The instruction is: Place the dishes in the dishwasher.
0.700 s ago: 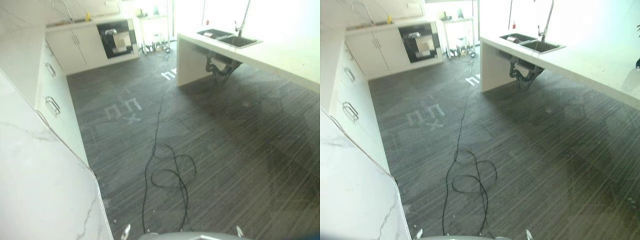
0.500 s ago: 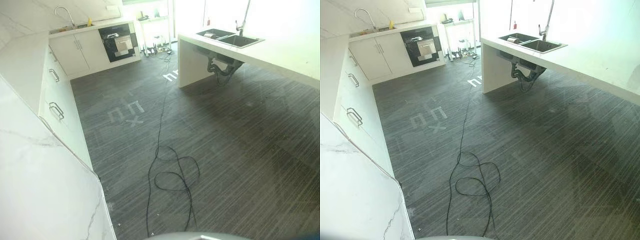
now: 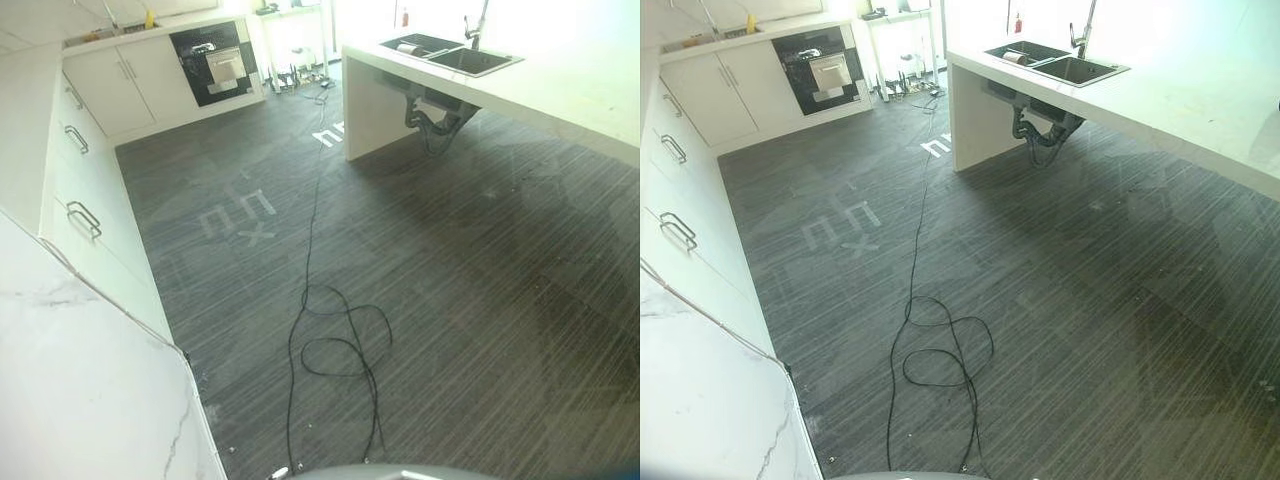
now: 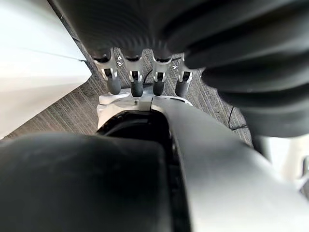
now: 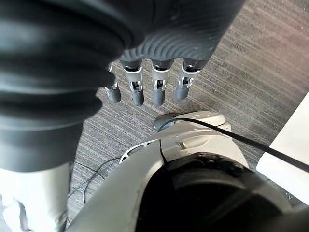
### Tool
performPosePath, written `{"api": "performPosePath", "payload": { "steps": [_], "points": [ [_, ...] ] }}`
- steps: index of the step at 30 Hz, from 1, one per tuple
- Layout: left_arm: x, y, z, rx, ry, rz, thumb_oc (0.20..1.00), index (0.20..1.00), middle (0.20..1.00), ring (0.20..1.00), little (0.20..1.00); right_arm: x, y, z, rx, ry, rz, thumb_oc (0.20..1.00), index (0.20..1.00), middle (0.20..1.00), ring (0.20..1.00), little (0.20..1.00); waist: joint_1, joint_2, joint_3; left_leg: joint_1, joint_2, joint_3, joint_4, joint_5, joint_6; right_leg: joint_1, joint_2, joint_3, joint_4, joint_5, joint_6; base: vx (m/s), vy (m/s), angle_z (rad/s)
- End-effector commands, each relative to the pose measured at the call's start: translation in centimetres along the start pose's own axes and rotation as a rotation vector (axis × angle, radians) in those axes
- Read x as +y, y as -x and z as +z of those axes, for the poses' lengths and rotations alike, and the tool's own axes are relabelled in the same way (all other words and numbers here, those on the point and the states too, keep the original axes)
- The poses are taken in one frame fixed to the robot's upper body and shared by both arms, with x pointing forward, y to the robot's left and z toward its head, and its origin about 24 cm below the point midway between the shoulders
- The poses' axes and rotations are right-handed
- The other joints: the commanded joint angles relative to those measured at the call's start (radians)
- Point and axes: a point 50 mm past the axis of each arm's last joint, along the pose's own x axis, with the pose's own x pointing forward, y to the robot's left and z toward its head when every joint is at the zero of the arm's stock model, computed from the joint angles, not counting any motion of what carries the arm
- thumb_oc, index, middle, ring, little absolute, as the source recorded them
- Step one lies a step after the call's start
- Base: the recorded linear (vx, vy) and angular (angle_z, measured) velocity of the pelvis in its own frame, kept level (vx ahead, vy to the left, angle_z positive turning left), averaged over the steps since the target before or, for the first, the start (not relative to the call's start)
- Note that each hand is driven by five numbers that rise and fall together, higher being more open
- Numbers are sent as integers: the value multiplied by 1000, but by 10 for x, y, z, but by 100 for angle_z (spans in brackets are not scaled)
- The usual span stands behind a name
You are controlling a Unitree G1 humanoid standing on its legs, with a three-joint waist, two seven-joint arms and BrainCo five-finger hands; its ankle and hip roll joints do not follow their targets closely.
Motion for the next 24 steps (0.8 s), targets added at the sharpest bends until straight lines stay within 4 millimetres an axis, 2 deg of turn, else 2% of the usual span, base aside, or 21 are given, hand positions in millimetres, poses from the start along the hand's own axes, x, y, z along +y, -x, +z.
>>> {"api": "performPosePath", "payload": {
  "steps": [1,6,10,14,19,24],
  "points": [
    [-24,-11,17,-75,66,-63,1000,1000,1000,1000,1000,9,-3,1,52,-5,18,1000,1000,1000,1000,1000,-3,15,0,-8,58,20,7,-31,-46,-36,-92,-53,33,10,104,0,0,0],
    [-22,-10,23,-134,19,-43,1000,1000,1000,1000,1000,13,-3,-2,80,10,91,1000,1000,1000,1000,1000,9,14,0,-15,59,11,6,-26,-48,-37,-94,-61,32,9,104,2,-17,4],
    [-18,-9,25,-159,19,14,1000,1000,1000,1000,1000,17,-3,11,9,-44,134,1000,1000,1000,1000,1000,13,17,0,-17,58,8,7,-24,-50,-36,-90,-62,32,6,101,-8,-7,8],
    [-14,-10,17,-100,25,68,1000,1000,1000,1000,1000,18,-3,8,32,44,147,1000,1000,1000,1000,1000,14,18,-2,-17,59,5,8,-22,-51,-33,-87,-64,31,4,98,-2,-13,3],
    [-17,-11,16,-78,-17,74,1000,1000,1000,1000,1000,18,-3,12,-4,-62,145,1000,1000,1000,1000,1000,12,23,4,-18,61,5,11,-21,-53,-33,-83,-63,36,-3,95,-3,-14,1],
    [-19,-12,20,-58,-61,77,1000,1000,1000,1000,1000,17,-3,20,-50,-38,135,1000,1000,1000,1000,1000,0,33,15,-21,68,0,10,-17,-55,-41,-72,-55,45,-13,86,-11,-49,0]
  ]
}}
